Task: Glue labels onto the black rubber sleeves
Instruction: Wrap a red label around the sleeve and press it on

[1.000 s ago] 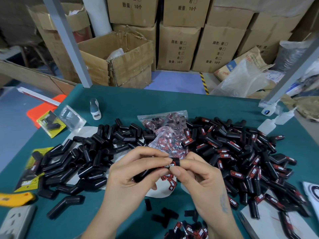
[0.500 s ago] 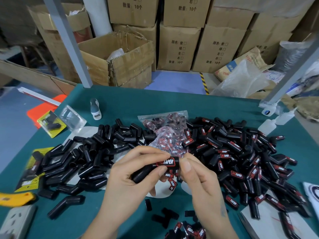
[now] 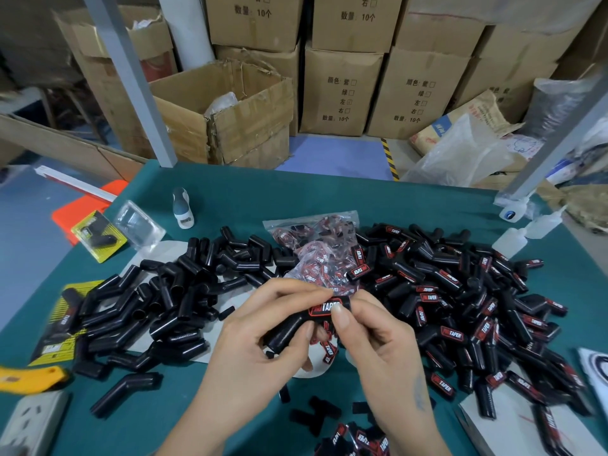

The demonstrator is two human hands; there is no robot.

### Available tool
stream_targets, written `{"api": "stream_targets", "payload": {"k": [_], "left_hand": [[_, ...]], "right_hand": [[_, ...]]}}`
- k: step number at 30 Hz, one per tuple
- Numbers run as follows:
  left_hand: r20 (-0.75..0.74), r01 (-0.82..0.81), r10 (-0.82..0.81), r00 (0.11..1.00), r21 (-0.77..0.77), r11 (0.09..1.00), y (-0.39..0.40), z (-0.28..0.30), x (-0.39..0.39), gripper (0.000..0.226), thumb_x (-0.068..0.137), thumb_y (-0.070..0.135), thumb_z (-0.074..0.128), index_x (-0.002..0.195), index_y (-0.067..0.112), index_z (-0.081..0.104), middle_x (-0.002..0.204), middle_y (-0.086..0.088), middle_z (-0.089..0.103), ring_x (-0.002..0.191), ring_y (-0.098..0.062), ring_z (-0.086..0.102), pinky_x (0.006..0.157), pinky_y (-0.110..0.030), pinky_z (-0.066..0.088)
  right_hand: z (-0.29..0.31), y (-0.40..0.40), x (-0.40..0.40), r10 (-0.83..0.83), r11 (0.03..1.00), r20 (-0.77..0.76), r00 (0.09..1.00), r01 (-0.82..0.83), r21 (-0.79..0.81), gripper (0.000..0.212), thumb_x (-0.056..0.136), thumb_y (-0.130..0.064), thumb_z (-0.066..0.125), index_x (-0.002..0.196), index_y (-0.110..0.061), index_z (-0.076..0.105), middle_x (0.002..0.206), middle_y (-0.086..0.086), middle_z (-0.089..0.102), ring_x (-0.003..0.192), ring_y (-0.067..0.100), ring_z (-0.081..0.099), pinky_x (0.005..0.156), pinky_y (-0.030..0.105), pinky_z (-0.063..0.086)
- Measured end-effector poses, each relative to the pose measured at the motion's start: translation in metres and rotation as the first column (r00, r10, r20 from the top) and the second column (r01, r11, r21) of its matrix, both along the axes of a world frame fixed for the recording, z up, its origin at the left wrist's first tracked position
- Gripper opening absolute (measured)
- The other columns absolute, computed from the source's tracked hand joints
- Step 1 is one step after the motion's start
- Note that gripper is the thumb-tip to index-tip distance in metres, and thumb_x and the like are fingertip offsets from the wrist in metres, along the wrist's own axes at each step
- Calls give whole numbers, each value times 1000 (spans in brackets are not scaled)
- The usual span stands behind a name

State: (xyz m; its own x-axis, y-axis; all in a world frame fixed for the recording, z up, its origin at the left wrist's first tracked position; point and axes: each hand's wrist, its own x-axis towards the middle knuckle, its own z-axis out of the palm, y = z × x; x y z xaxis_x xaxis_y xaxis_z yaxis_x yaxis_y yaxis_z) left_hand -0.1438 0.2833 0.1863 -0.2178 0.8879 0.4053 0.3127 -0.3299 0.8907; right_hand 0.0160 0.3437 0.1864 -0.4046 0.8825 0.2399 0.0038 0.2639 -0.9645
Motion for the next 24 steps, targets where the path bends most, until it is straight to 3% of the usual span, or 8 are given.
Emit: {"api": "stream_targets", "payload": {"k": [3,6,11,16,20,22,24], "left_hand": [[-85,-5,8,996,42,999,-1,-2,5,42,94,6,64,128,27,75,128,9,67,100,-20,72,77,-39,63],[-149,-8,19,989,72,997,-1,-4,6,49,91,-6,65,130,23,74,133,9,66,108,-21,70,80,-42,63],[-132,20,-7,991,96,995,-1,-3,5,38,98,12,59,131,26,72,135,10,66,107,-18,70,83,-34,60],[-60,31,-25,998,115,993,2,-5,6,28,103,20,61,128,20,75,133,4,67,112,-25,69,78,-35,61],[51,3,-10,999,141,990,4,-4,7,25,107,32,60,123,24,78,126,2,67,107,-30,69,72,-32,63],[79,-25,12,997,165,986,5,-5,9,20,105,31,63,118,25,77,122,2,68,105,-30,69,73,-34,63],[120,-56,36,992,174,983,5,-7,11,13,103,32,67,115,30,72,121,1,70,103,-30,71,75,-39,62]], "right_hand": [[-4,1,-1,-9,998,-40,999,6,-69,35,86,-56,75,90,-22,79,81,17,40,66,19,36,64,36,33],[-9,1,-2,-21,995,-72,997,13,-102,46,81,-62,79,97,-18,79,87,23,40,71,39,36,66,45,34],[-11,1,-1,-34,994,-88,996,24,-110,43,83,-58,81,96,-17,80,86,26,39,75,46,39,64,55,38],[-8,-1,-2,-53,993,-101,994,41,-110,42,79,-62,81,91,-21,81,81,20,36,71,43,36,62,52,33],[-8,-1,-4,-49,995,-83,995,42,-94,41,80,-57,81,86,-17,80,79,19,37,70,45,39,63,55,39],[-9,0,-2,-46,997,-73,996,41,-73,39,83,-58,79,86,-19,80,77,11,39,68,33,41,63,49,38],[-8,2,2,-6,999,-67,998,2,-53,34,86,-60,75,92,-27,81,78,4,38,69,16,39,66,33,37]]}}
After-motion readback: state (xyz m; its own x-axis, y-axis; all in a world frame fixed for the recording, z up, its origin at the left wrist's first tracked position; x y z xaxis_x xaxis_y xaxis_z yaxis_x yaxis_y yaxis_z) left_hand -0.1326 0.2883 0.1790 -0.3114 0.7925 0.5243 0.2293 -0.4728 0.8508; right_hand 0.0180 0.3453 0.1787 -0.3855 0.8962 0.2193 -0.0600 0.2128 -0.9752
